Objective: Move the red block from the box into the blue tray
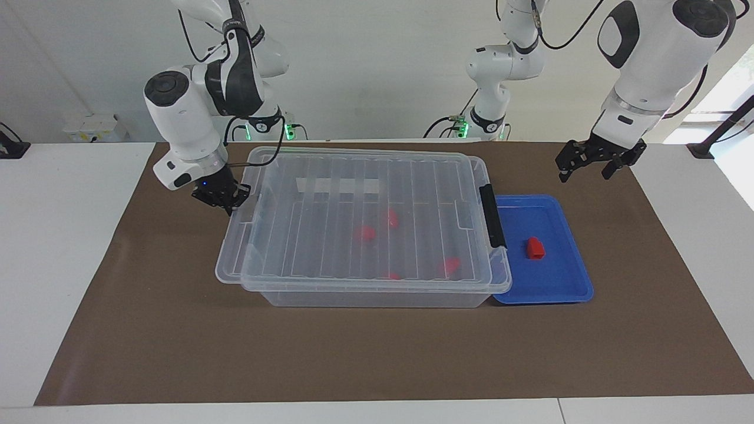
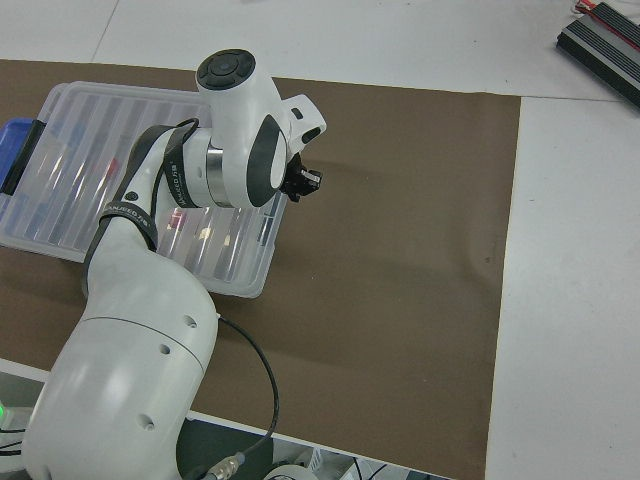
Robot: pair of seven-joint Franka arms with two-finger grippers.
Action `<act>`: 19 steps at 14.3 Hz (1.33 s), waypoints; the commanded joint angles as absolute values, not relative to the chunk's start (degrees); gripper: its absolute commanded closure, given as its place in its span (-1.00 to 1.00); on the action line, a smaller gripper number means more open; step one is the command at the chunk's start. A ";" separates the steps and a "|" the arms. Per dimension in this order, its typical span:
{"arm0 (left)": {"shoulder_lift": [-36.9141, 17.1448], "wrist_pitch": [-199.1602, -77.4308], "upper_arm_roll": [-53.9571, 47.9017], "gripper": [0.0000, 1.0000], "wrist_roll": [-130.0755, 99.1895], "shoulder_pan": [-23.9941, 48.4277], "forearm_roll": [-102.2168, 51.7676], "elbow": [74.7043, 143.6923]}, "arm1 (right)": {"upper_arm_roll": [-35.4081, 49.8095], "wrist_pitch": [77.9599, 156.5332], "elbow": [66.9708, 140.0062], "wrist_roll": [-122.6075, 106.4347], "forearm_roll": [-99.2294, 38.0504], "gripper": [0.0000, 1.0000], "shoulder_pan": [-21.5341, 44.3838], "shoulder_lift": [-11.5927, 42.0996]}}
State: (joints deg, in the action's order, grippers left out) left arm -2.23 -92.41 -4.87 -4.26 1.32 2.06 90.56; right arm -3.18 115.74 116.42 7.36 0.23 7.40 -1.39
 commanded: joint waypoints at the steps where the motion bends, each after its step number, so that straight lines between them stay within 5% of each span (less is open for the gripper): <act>1: -0.70 -92.29 -4.75 -1.00 -4.83 1.41 2.90 92.29 | -2.64 117.33 118.39 9.05 -1.05 1.00 8.26 -2.02; 13: -0.70 -92.29 -4.75 -1.00 -4.83 1.41 2.90 92.20 | -2.64 116.72 117.60 10.11 -1.05 1.00 9.32 -1.85; 19: -0.70 -92.29 -4.75 -1.00 -4.83 1.41 2.90 92.29 | -2.72 109.09 110.23 9.40 -0.88 1.00 8.26 -0.97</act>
